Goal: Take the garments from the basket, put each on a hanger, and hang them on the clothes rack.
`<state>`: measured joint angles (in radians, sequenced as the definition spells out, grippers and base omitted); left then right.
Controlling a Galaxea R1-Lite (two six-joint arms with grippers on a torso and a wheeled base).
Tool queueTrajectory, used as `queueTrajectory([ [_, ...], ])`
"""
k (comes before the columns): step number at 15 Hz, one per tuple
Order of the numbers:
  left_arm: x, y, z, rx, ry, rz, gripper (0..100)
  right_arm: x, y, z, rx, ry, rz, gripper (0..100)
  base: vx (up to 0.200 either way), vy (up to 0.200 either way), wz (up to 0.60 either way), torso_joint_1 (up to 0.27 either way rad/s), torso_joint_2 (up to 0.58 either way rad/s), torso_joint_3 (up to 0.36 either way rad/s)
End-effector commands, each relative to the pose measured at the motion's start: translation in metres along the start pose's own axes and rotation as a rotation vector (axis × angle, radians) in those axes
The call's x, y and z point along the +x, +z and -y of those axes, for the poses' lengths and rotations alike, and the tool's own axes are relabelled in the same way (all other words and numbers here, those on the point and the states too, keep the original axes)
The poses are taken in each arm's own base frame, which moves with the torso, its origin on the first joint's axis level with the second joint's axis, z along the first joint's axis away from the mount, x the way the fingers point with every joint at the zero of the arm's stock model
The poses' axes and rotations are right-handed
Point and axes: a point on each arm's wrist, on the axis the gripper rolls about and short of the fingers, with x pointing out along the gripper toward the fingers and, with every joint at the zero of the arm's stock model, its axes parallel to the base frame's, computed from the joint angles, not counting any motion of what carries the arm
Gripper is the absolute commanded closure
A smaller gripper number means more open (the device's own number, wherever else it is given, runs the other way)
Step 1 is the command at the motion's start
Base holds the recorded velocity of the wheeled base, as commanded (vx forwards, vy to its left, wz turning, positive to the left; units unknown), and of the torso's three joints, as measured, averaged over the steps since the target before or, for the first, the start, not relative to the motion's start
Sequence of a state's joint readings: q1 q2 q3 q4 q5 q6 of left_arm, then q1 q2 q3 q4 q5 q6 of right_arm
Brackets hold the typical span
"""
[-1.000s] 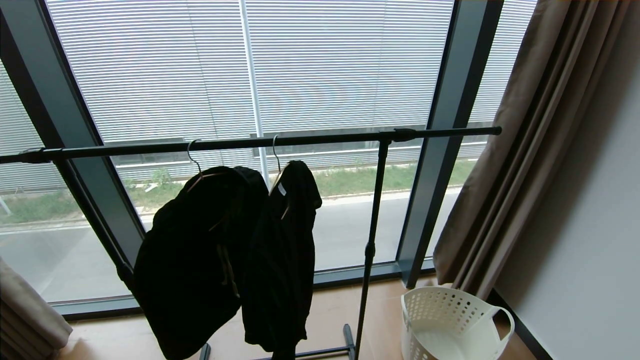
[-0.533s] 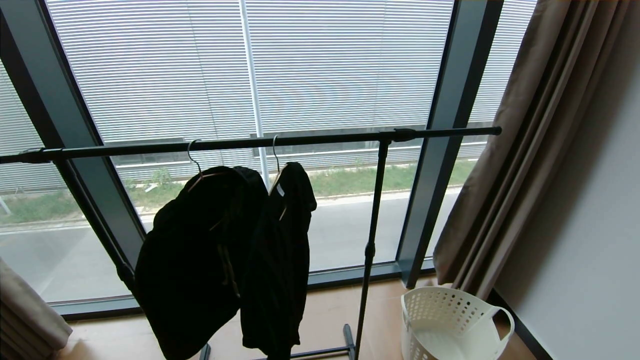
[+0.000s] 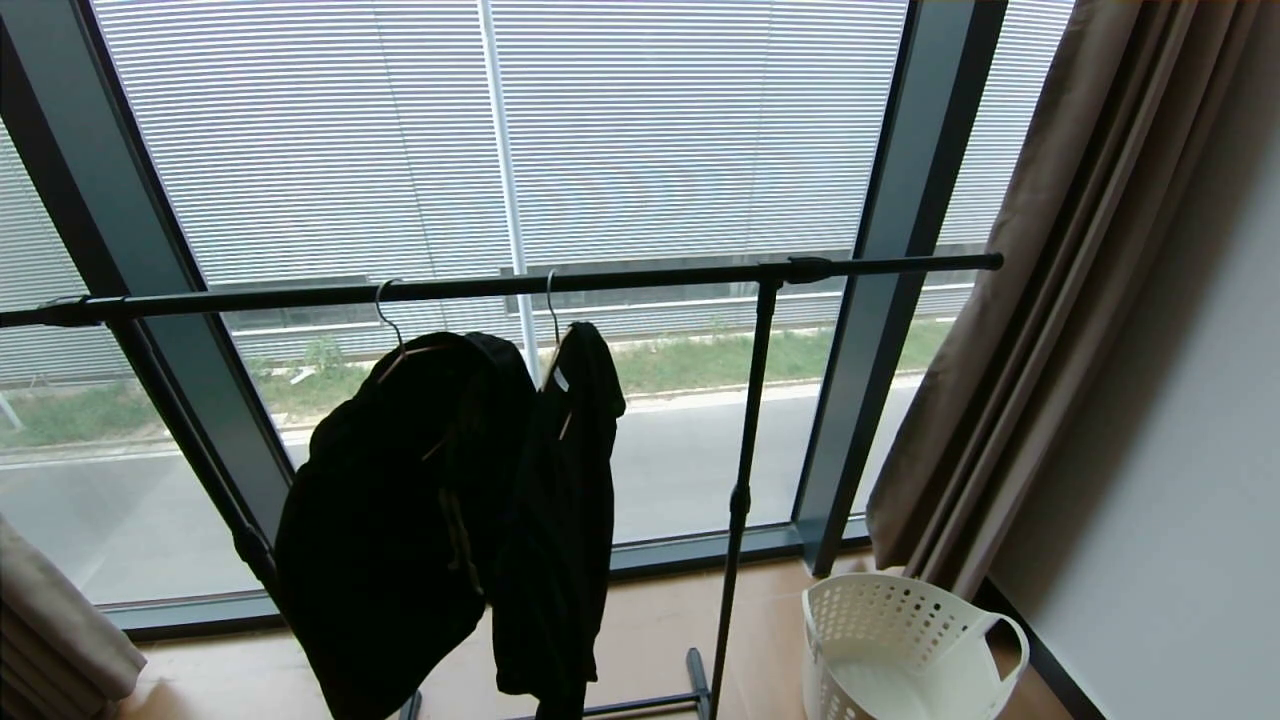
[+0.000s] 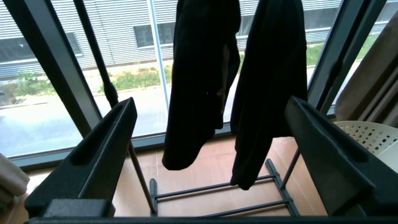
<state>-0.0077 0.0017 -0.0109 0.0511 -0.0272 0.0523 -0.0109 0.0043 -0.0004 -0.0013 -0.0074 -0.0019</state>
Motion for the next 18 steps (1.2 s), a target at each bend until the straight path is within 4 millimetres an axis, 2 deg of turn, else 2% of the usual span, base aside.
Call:
queueTrajectory([
  [1, 0.0001, 0.0001, 0.0, 0.0, 0.0, -0.001, 0, 0.0002, 0.0, 0.0, -0.003, 0.0, -0.002, 0, 0.0, 0.0, 0.0, 0.0, 0.0, 0.0],
  [18, 0.0001, 0.0001, 0.0, 0.0, 0.0, -0.001, 0, 0.0002, 0.0, 0.0, -0.004, 0.0, -0.002, 0, 0.0, 0.0, 0.0, 0.0, 0.0, 0.0],
])
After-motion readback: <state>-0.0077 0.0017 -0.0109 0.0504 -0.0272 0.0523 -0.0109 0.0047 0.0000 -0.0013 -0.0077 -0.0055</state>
